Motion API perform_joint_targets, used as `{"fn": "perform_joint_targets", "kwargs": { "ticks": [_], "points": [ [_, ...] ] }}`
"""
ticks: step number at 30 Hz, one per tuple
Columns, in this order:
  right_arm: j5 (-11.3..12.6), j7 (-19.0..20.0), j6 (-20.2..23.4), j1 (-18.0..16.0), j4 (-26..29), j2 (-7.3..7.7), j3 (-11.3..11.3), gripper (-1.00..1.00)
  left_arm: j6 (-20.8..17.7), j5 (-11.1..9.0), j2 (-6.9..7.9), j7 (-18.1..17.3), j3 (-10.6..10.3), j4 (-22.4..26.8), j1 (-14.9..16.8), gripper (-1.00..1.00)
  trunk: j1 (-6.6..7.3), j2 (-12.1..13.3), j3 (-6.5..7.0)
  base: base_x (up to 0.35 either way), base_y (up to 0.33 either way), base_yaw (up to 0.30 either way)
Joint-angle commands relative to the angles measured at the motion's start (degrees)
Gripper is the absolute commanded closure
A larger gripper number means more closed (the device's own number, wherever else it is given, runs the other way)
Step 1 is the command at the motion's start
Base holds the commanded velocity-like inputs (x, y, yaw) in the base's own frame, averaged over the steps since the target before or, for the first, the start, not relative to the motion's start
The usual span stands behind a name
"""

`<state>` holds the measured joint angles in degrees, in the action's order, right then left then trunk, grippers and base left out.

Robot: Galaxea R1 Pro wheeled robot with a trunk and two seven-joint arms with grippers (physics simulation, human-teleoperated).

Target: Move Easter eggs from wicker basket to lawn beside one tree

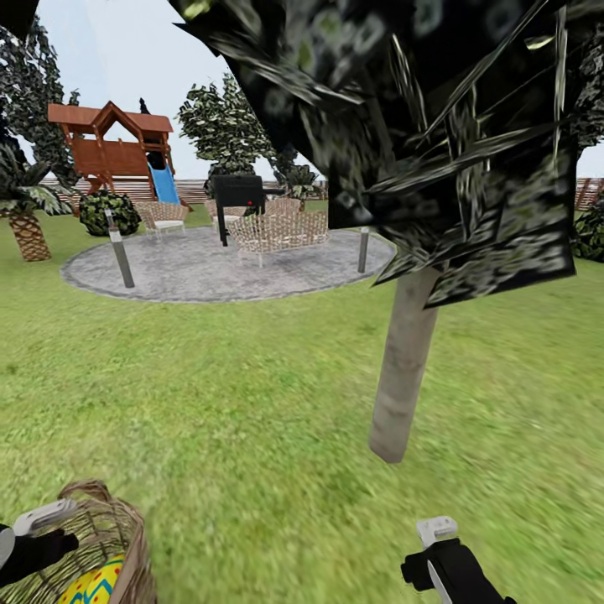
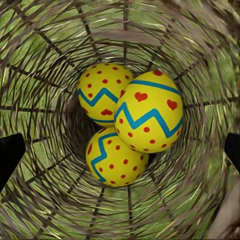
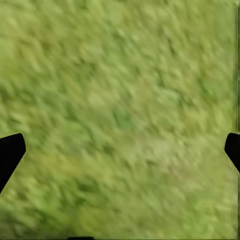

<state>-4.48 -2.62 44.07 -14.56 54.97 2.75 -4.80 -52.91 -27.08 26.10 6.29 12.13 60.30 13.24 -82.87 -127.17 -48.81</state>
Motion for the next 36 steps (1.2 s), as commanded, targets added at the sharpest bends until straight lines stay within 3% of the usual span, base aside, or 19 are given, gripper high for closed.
{"fn": "perform_joint_targets", "kwargs": {
  "ticks": [1, 9, 20, 24, 36],
  "points": [
    [-0.35, -0.02, 0.31, -0.03, 0.05, 0.06, -0.22, -1.0, -0.27, -0.61, -0.03, 0.56, 0.01, 0.09, 0.03, -1.0, -0.02, -0.02, -0.06, 0.257, -0.214, 0.027],
    [-0.35, -0.02, 0.32, -0.03, 0.23, 0.06, -0.21, -1.0, -0.26, -0.61, -0.36, 0.56, 0.01, 0.09, 0.03, -1.0, -0.02, -0.02, -0.06, 0.242, -0.204, 0.005],
    [-0.35, -0.02, 0.32, -0.03, 0.25, 0.06, -0.21, -1.0, -0.21, -0.59, -0.09, 0.51, 0.52, 0.0, 0.03, -1.0, -0.02, -0.02, -0.06, 0.027, -0.025, 0.0],
    [-0.35, -0.02, 0.32, -0.03, 0.27, 0.11, -0.21, -1.0, -0.27, -0.49, 0.46, 0.48, 0.78, -0.07, 0.03, -1.0, -0.02, -0.02, -0.06, -0.099, 0.163, 0.0],
    [-0.35, -0.02, 0.31, -0.03, 0.33, 0.12, -0.15, -1.0, -0.26, -0.44, 0.01, 0.48, 0.66, 0.1, 0.03, -1.0, -0.02, -0.02, -0.06, -0.134, 0.155, 0.0]
  ]
}}
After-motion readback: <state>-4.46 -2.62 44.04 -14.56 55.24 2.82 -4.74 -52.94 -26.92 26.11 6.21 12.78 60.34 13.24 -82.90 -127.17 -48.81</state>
